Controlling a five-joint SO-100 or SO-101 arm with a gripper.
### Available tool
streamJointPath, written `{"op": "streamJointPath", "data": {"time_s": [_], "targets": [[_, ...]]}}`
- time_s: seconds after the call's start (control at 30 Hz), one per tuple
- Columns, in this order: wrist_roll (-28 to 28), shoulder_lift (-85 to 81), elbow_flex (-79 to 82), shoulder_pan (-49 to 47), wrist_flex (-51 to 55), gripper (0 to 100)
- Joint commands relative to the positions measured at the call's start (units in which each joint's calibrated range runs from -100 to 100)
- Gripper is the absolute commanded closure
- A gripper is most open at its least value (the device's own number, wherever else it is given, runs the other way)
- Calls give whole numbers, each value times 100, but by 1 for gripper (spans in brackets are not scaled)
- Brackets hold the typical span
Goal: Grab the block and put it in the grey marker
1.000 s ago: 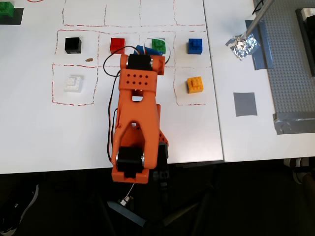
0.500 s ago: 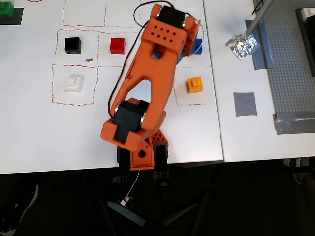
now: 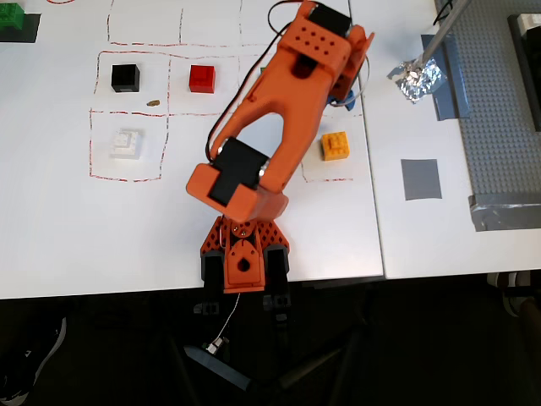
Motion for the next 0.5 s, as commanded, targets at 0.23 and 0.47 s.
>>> {"op": "streamJointPath", "data": {"time_s": [0.23,0.47], "targets": [[-186,796,-937,604,-321,62],[-156,1262,-919,878,-697,62]]}}
